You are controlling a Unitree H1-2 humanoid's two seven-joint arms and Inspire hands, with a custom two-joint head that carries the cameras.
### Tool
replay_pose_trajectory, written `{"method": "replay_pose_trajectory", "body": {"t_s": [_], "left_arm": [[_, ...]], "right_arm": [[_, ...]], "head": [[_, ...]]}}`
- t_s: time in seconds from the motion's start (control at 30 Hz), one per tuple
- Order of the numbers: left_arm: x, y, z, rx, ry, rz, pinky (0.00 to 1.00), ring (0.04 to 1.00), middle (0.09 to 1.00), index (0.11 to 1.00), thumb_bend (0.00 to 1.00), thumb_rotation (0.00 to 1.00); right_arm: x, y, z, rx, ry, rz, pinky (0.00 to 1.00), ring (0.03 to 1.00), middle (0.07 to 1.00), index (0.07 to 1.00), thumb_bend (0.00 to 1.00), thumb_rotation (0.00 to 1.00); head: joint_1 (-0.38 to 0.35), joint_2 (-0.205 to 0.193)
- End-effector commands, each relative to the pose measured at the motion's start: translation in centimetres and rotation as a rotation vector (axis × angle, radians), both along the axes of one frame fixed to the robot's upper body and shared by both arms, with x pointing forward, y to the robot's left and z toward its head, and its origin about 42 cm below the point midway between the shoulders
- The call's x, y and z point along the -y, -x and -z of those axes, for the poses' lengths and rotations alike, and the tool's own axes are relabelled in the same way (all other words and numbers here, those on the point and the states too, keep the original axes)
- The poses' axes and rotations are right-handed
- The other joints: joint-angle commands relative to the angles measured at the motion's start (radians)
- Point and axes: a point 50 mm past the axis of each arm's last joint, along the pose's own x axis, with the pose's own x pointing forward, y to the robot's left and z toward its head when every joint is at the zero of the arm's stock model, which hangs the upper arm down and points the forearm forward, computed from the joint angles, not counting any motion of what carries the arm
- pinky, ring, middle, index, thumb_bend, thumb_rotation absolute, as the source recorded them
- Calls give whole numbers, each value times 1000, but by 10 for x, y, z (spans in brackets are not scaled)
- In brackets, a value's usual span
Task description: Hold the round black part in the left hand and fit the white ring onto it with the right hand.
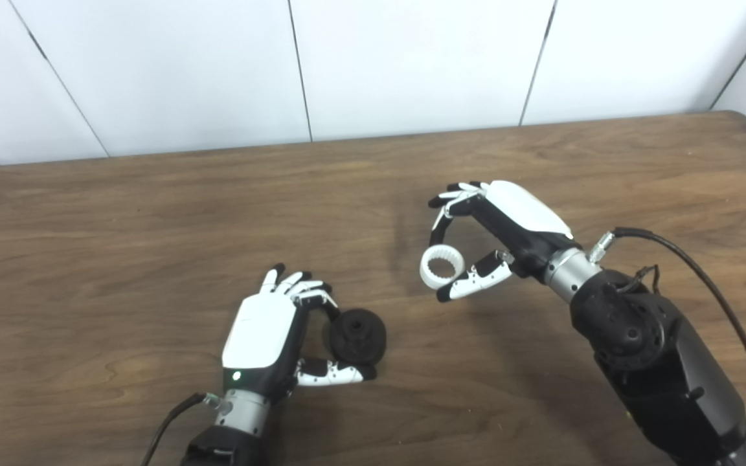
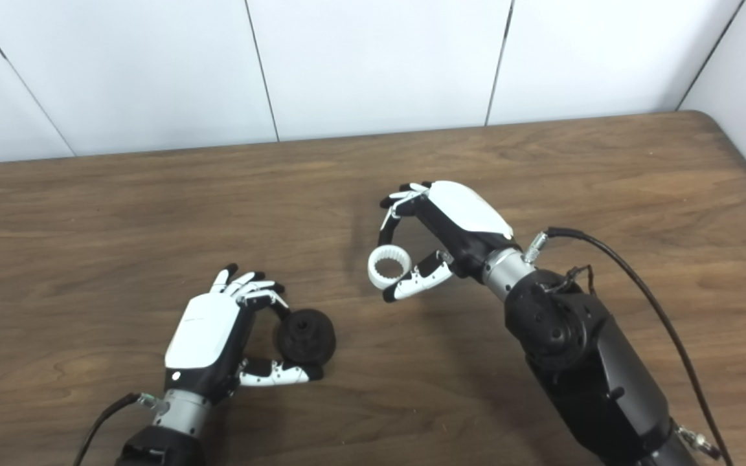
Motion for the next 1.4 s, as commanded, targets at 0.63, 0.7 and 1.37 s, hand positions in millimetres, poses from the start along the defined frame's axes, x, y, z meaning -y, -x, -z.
{"method": "replay_pose_trajectory", "body": {"t_s": [0.63,0.7,1.37], "left_arm": [[13,-3,-4,9,-24,13,1000,869,761,485,520,52],[14,-2,-4,5,-25,12,1000,873,763,485,521,52],[19,-1,-9,12,-24,24,1000,875,760,484,521,51]], "right_arm": [[-39,18,-31,80,-55,-155,991,957,840,484,524,146],[-42,20,-30,78,-56,-167,971,959,846,484,524,145],[-58,33,-21,12,-29,-232,1000,987,854,483,521,145]], "head": [[20,27],[22,29],[32,46]]}}
